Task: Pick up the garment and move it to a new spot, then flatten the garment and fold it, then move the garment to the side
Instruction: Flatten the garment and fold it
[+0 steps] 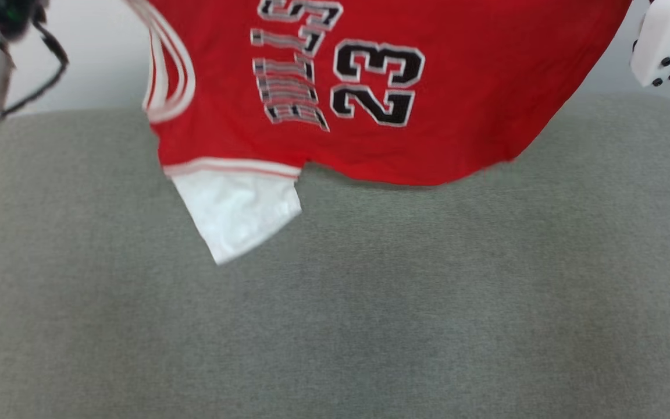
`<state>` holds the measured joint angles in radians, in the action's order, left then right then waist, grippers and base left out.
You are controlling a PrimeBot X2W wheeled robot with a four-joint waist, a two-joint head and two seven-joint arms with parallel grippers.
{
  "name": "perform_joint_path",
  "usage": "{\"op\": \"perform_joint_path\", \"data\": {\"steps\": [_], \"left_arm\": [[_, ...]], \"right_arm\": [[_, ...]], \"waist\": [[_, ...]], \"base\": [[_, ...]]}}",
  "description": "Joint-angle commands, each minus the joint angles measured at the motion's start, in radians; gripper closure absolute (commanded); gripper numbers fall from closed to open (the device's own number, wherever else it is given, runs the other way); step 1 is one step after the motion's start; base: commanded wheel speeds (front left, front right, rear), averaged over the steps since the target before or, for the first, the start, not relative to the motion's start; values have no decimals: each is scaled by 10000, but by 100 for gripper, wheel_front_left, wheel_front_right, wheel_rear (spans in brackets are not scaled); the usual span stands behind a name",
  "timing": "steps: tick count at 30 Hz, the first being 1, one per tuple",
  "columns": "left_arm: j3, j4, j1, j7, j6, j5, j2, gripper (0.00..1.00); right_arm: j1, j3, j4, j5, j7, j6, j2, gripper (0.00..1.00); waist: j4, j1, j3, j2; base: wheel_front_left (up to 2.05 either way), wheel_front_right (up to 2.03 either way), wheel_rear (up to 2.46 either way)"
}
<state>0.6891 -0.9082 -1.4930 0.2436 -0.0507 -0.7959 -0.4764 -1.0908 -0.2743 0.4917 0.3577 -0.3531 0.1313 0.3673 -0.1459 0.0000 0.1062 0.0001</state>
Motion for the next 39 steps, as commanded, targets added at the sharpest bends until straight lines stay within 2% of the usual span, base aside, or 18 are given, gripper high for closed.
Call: {"op": "perform_joint_path", "data": {"steps": [1, 5, 12, 21, 26, 29, 33, 39], "left_arm": [[0, -151, -245, -143, -32, 99, 6, 100], [48, -553, -1045, -513, -53, 350, 53, 100], [260, -1200, -2860, -1137, -174, 927, 119, 100], [775, -1647, -5603, -2235, -363, 1936, 334, 100], [763, -1897, -6859, -2977, -439, 2027, 833, 100], [702, -2018, -7441, -3484, -538, 1977, 1148, 100], [778, -2332, -7513, -3955, -666, 1849, 1456, 100], [944, -2775, -6428, -4463, -787, 1469, 1445, 100]], "right_arm": [[126, 75, -54, -77, -64, -11, -56, 100], [-209, 237, -19, -155, -125, -11, -304, 100], [-1517, 479, 866, -748, 809, -11, -863, 100], [-3775, 1571, 2961, -2470, 3818, -11, -1663, 100], [-4811, 2696, 4150, -3578, 5425, -11, -2009, 100], [-5270, 3455, 4549, -4311, 5919, -11, -2165, 100], [-5488, 4284, 4868, -5186, 6123, -11, -2430, 100], [-5276, 4433, 5954, -5664, 6172, -11, -2707, 100]], "waist": [[-166, 0, 94, -1], [-290, 0, 661, -1], [-453, 0, 2459, -1], [-688, 0, 4839, -1], [-622, 0, 5758, -1], [-509, 0, 6169, -1], [-300, 0, 6523, -1], [74, 0, 6294, -1]], "base": [[0, 0, 0], [0, 0, 0], [0, 0, 0], [0, 0, 0], [0, 0, 0], [0, 0, 0], [0, 0, 0], [0, 0, 0]]}}
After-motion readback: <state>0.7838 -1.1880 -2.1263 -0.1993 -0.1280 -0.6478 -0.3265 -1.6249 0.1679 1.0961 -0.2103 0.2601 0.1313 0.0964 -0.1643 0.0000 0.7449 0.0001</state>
